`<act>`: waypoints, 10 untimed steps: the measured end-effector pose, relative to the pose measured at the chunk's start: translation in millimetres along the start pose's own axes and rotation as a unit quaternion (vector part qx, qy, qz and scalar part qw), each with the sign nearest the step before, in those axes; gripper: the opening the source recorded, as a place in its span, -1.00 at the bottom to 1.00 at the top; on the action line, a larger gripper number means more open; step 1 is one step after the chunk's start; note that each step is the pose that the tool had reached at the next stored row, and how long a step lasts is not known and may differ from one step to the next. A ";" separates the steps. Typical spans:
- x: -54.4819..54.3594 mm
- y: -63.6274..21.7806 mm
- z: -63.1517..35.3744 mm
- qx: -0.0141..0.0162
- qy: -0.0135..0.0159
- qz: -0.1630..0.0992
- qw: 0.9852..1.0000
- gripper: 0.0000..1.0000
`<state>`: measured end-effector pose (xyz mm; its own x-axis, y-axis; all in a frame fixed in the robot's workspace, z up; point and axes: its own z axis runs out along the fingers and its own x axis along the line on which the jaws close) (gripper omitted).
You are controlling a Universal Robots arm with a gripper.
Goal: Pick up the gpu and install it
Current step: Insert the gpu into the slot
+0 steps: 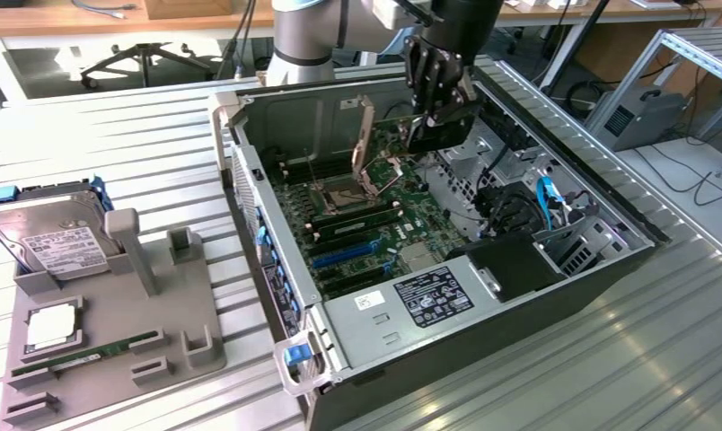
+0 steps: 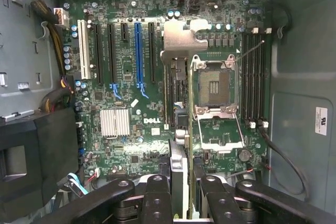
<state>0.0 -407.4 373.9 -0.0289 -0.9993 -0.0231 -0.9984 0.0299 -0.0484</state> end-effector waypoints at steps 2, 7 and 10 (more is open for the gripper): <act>0.1 0.5 0.7 0.000 0.000 0.000 1.000 -0.47; 0.4 1.1 1.7 0.000 0.000 0.000 1.000 -0.47; 0.5 1.3 2.0 0.000 0.000 0.000 1.000 -0.47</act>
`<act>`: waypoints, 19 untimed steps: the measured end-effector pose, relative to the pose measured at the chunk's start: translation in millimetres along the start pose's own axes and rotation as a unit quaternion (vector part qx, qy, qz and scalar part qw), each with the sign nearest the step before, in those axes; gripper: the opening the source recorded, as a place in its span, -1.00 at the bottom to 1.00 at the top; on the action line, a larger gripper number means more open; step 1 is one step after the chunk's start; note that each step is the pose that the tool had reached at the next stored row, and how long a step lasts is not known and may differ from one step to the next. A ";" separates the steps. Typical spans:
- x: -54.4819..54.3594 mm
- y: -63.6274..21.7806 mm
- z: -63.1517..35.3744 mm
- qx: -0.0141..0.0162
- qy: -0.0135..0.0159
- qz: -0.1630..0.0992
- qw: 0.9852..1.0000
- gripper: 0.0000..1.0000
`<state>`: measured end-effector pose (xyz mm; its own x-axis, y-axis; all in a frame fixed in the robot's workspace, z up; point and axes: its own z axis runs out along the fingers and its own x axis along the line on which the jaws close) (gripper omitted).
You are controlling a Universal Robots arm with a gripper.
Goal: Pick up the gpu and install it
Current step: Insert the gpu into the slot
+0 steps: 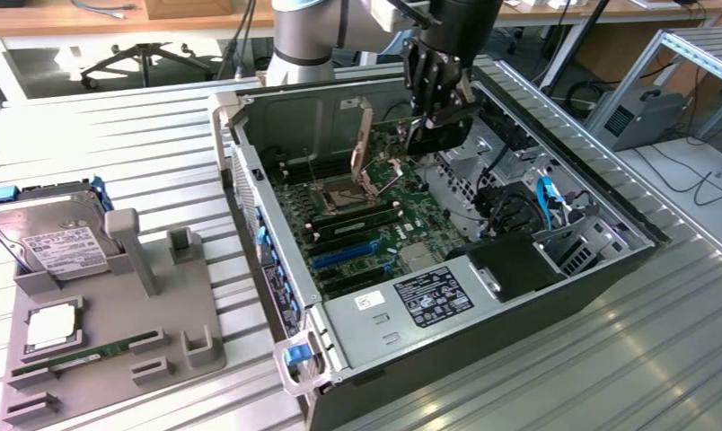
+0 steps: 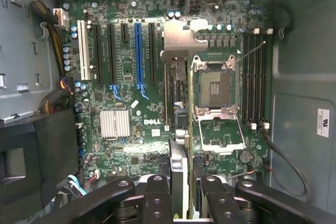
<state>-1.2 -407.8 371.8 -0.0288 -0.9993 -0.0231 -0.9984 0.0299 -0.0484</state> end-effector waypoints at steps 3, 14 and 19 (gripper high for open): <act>0.7 0.3 2.7 0.000 0.000 0.000 1.000 -0.47; 1.0 2.3 4.7 0.000 0.000 0.000 1.000 -0.47; 1.2 2.8 6.0 0.000 0.000 0.000 1.000 -0.47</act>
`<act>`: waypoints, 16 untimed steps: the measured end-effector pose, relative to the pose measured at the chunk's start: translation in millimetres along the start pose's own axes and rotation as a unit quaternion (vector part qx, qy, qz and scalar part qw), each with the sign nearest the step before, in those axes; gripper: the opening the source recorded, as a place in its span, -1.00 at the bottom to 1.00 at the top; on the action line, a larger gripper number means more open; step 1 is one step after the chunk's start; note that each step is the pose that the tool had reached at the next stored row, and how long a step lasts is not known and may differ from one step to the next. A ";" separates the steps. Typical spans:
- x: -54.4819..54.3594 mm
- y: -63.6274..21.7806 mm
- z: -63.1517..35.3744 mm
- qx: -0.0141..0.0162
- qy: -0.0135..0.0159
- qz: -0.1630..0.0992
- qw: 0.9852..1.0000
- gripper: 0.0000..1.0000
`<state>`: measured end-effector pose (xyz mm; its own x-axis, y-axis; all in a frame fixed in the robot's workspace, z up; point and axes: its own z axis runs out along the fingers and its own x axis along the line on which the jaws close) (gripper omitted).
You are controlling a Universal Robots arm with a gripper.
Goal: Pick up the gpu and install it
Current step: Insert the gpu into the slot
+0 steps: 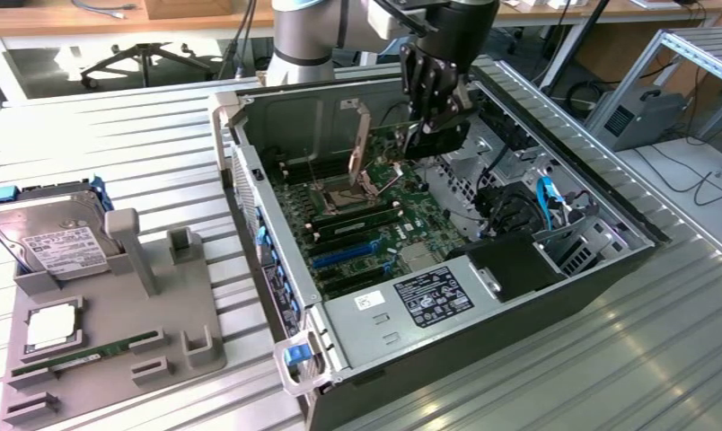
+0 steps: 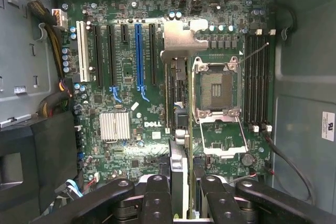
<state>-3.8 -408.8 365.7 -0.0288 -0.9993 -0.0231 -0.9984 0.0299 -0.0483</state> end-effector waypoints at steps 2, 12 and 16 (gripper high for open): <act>0.0 0.2 0.4 0.000 0.000 0.000 1.000 -0.47; 0.7 4.5 6.5 0.000 0.000 0.000 1.000 -0.47; 0.8 5.2 6.9 0.000 0.000 0.000 1.000 -0.47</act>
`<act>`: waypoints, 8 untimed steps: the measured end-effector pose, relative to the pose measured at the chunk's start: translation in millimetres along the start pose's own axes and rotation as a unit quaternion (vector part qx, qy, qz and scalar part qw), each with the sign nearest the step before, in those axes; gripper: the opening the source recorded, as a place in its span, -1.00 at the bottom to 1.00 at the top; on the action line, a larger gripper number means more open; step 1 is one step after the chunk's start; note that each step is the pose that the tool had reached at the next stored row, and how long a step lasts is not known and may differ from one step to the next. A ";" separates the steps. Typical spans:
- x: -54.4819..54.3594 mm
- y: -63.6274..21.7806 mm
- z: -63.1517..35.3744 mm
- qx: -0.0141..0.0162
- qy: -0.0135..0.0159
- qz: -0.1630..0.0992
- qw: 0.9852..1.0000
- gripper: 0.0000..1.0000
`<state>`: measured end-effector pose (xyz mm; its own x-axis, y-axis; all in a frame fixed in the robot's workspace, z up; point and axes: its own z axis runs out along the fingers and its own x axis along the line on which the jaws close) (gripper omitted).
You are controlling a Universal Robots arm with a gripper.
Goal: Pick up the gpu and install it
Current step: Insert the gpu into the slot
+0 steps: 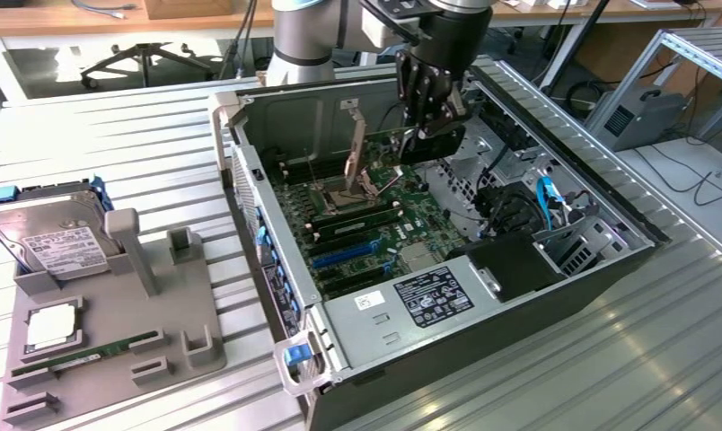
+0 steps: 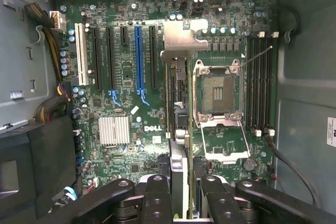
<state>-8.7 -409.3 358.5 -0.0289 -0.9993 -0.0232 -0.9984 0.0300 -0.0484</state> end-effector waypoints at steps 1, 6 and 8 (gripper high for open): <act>0.0 0.1 0.1 0.000 0.000 0.000 1.000 -0.47; 0.2 0.7 0.4 0.000 0.000 0.000 1.000 -0.47; 0.3 1.1 0.5 0.000 0.000 0.000 1.000 -0.47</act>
<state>-9.8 -409.5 358.0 -0.0289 -0.9993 -0.0232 -0.9984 0.0299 -0.0483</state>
